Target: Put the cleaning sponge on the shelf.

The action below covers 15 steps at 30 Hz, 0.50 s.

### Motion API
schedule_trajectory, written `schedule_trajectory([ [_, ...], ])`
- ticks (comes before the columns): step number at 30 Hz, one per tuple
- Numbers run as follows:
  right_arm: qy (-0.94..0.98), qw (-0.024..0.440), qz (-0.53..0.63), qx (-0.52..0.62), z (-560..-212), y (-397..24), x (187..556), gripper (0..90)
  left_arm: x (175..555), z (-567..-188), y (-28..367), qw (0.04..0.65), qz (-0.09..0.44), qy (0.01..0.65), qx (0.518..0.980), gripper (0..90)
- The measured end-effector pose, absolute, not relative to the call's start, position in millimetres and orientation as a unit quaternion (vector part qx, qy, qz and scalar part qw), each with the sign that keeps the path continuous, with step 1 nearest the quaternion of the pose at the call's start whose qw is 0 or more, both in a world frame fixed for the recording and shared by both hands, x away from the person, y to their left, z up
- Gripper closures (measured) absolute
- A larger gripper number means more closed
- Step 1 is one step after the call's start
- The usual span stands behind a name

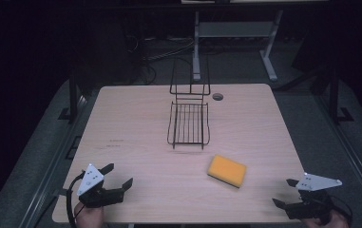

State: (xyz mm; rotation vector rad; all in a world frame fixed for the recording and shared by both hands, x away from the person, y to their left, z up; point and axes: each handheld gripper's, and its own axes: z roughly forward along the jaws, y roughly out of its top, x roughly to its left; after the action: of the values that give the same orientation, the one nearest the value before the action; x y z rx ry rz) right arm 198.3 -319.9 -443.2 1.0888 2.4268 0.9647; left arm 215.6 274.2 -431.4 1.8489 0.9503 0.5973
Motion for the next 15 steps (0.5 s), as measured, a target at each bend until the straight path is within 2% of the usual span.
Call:
schedule_trajectory([
  [7, 0.855, 0.151, 0.328, 0.371, -429, -320, 207, 14.6, 216, -432, 275, 0.473, 0.241, 0.389, 0.753, 12.9],
  [15, 0.890, 0.134, 0.288, 0.327, -406, -299, 227, 14.6, 214, -431, 273, 0.474, 0.242, 0.384, 0.755, 13.0],
])
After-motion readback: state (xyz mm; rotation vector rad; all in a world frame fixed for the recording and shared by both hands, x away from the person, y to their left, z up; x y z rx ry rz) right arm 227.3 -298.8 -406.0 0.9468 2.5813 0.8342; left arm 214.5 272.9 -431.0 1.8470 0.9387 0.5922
